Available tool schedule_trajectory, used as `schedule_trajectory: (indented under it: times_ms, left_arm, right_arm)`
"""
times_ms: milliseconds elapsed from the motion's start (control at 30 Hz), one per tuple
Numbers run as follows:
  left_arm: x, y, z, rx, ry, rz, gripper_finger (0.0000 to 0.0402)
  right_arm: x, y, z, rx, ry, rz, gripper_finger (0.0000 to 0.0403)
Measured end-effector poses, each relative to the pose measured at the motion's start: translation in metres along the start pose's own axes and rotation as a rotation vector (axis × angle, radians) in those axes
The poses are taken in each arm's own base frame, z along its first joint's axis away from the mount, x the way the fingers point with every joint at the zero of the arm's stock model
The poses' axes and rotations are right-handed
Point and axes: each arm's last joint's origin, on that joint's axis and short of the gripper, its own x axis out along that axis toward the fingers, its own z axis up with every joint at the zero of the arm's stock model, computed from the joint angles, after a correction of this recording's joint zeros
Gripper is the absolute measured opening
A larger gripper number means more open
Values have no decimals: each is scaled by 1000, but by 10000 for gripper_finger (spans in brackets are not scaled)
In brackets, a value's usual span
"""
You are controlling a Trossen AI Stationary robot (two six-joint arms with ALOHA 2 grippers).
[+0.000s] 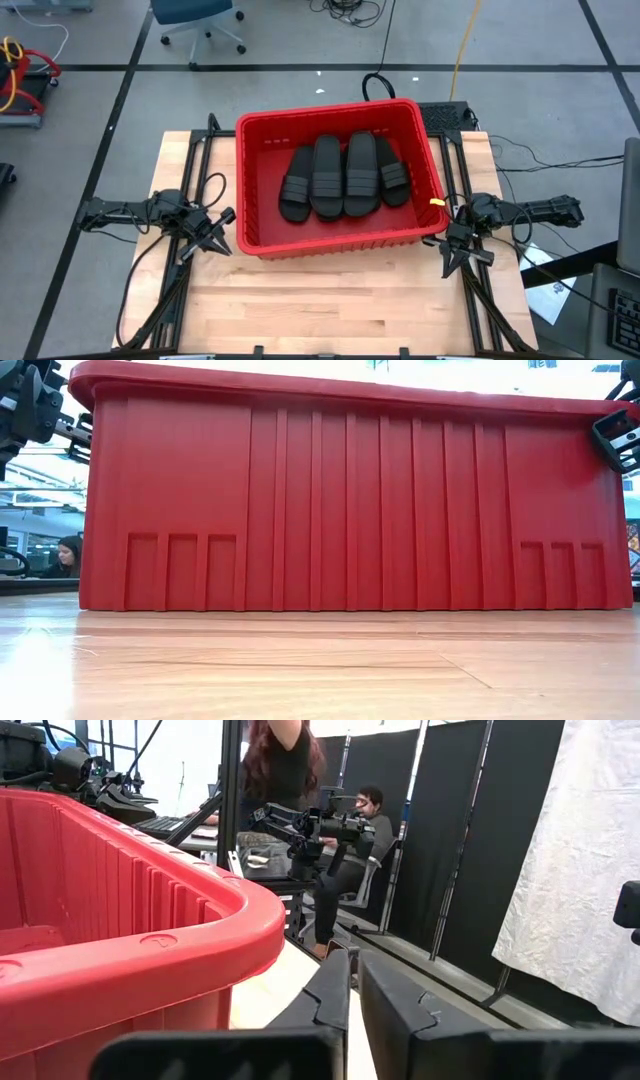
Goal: Pick and place slides into bin
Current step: Return to Home Position
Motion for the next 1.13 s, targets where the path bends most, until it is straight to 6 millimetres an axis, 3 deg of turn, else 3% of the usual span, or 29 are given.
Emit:
schedule_trajectory:
  times_ms: [533,867,1133]
  left_arm:
    - [0,0,0,0,-1,0,1]
    - [0,0,0,0,0,0,27]
    - [0,0,0,0,0,0,15]
  right_arm:
    - [0,0,0,0,0,0,0]
    - [0,0,0,0,0,0,0]
    - [0,0,0,0,0,0,0]
